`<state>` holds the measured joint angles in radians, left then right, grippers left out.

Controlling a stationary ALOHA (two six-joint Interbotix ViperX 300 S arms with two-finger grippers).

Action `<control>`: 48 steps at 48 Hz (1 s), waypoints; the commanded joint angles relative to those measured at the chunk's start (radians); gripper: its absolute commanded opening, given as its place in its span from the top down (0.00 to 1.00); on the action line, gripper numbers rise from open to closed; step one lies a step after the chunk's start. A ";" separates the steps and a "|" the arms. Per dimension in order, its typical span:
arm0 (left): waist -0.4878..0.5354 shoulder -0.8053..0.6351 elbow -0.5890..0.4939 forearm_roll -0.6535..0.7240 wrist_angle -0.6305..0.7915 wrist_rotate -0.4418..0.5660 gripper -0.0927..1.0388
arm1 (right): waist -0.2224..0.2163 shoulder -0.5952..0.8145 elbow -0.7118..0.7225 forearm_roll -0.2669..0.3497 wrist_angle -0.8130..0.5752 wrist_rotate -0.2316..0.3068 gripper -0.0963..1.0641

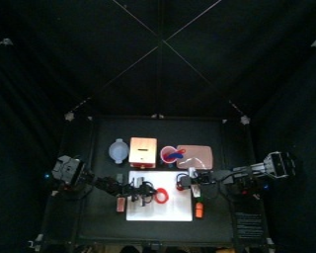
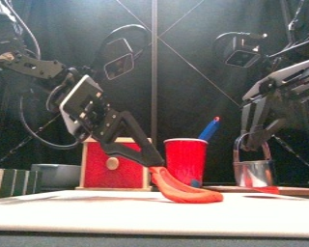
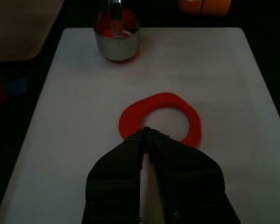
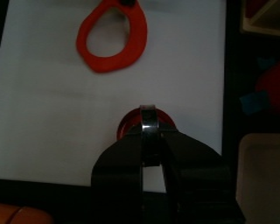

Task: Get the cutter from the drawer then cut the dough then place the extra dough in the bowl
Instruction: Place the extra dough in the bowl

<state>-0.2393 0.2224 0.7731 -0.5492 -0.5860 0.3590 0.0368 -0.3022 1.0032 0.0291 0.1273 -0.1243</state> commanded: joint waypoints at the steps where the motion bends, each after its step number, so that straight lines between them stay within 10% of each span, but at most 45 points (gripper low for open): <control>1: 0.005 -0.025 -0.006 0.005 -0.005 0.002 0.44 | -0.003 -0.012 -0.002 0.012 -0.020 0.002 0.52; 17: 0.005 -0.026 -0.012 0.058 -0.005 0.002 0.37 | -0.005 -0.012 -0.008 0.060 -0.020 0.003 0.26; 48: 0.100 0.061 -0.110 0.114 0.193 0.002 0.23 | 0.015 0.017 -0.091 0.087 -0.021 0.002 0.26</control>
<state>-0.1565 0.2838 0.7041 -0.4403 -0.4510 0.3590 0.0430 -0.2777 0.9342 0.1074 0.1135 -0.1227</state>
